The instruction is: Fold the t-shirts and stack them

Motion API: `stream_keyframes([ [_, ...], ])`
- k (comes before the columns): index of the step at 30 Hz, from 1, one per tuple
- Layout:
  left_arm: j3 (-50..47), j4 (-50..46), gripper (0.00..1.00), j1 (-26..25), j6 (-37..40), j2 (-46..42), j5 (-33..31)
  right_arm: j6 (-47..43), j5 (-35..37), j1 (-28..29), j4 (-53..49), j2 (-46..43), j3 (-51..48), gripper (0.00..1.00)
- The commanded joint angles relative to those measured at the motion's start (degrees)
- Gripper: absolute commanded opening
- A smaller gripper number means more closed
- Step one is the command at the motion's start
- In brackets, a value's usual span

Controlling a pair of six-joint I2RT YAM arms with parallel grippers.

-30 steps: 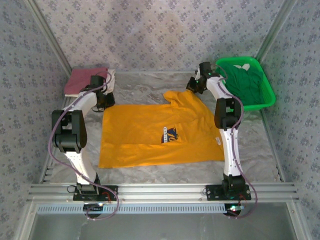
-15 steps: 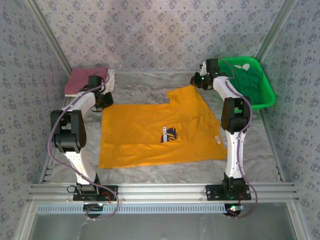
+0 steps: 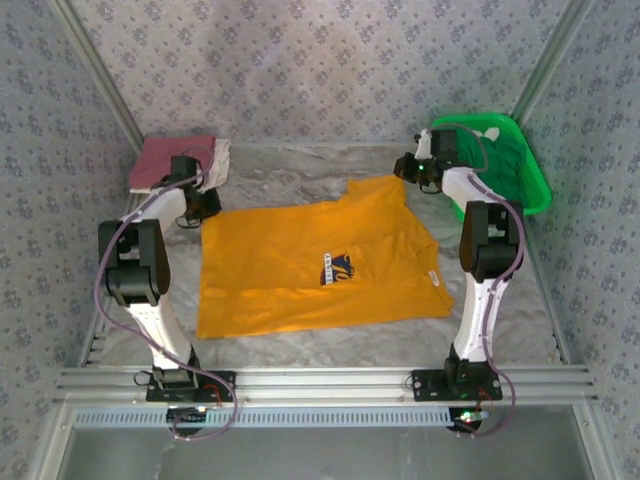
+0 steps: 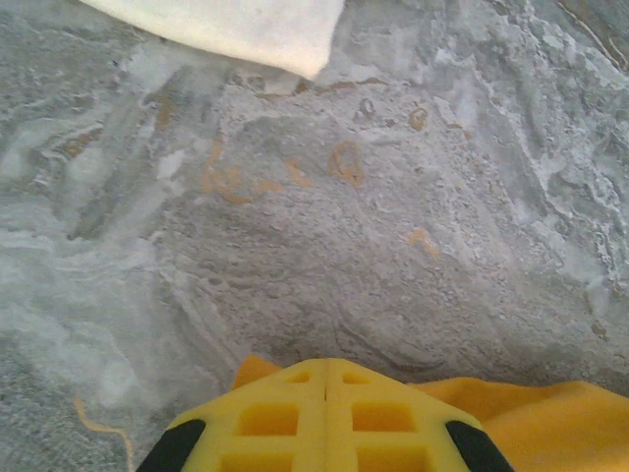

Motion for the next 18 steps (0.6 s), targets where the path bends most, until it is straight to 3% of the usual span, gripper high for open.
stream_keyframes([
  [1, 0.5, 0.5, 0.00, 0.9, 2.2, -1.1, -0.7, -2.3, 0.1, -0.5, 2.4, -3.3, -0.9, 0.00],
  [10, 4.9, -1.5, 0.00, 0.6, 3.8, 1.7, 3.5, -2.1, -1.8, 0.2, 2.2, -2.1, 1.2, 0.00],
  [18, -1.2, 1.4, 0.00, 0.3, 4.0, -4.0, 2.0, -2.5, -3.5, 0.3, 6.9, -8.0, -5.8, 0.00],
])
